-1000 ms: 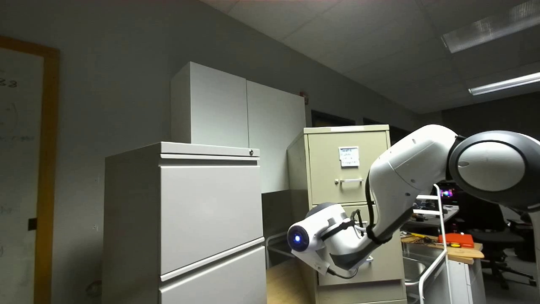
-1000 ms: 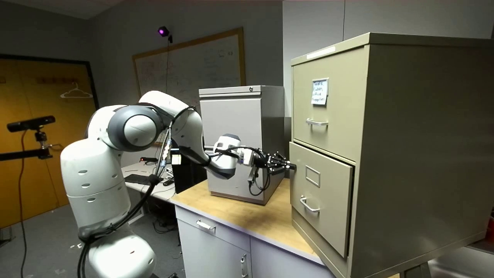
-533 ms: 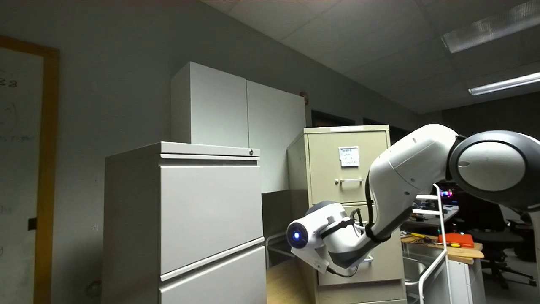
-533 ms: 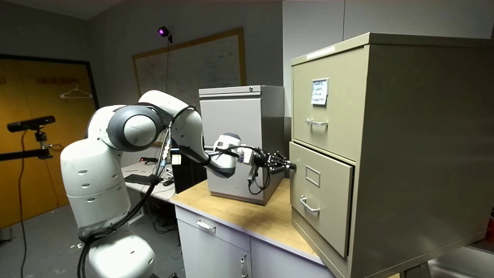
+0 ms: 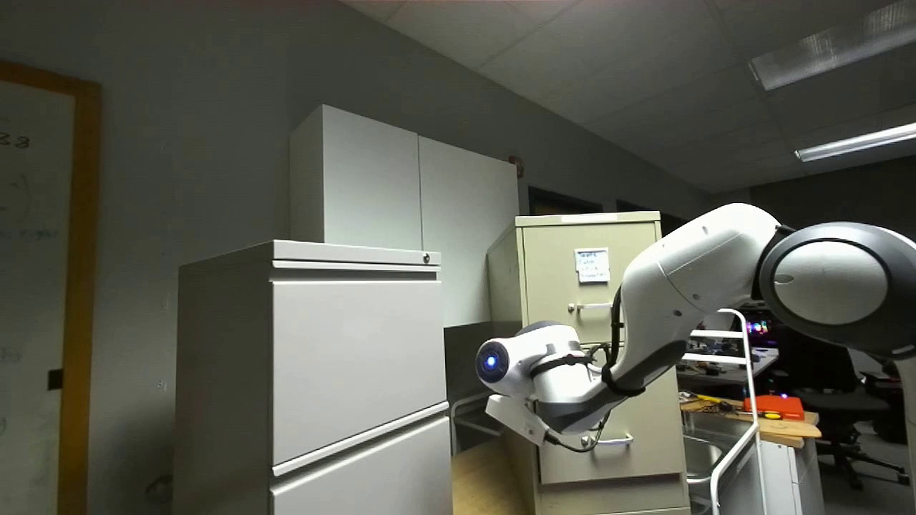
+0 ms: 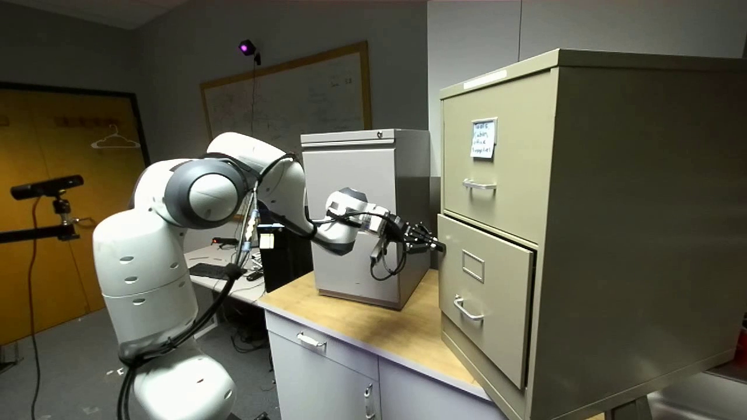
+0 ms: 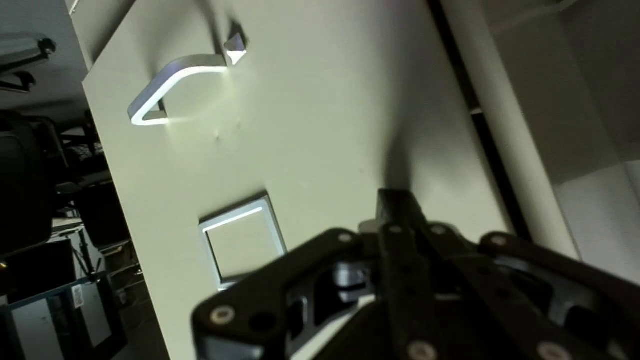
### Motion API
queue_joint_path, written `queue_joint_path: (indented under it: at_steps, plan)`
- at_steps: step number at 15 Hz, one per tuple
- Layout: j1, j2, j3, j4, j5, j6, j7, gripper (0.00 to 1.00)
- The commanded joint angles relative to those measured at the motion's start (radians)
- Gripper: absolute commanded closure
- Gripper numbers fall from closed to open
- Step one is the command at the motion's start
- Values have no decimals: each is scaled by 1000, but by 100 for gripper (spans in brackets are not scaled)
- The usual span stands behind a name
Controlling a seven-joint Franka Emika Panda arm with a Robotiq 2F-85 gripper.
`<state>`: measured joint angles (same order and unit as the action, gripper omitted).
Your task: Close the bottom drawer on the right
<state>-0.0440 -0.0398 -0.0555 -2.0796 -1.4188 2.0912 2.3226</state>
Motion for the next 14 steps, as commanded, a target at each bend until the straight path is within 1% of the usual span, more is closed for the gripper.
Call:
queue_joint_path:
  at_steps: [1, 7, 11, 14]
  plan:
    - [-10, 89, -8, 152, -16, 38, -74, 100]
    - [-10, 99, -8, 169, -9, 28, -106, 100]
    - [-9, 83, -9, 165, 48, 34, -157, 100]
    - [-6, 48, -6, 141, 99, 63, -207, 100]
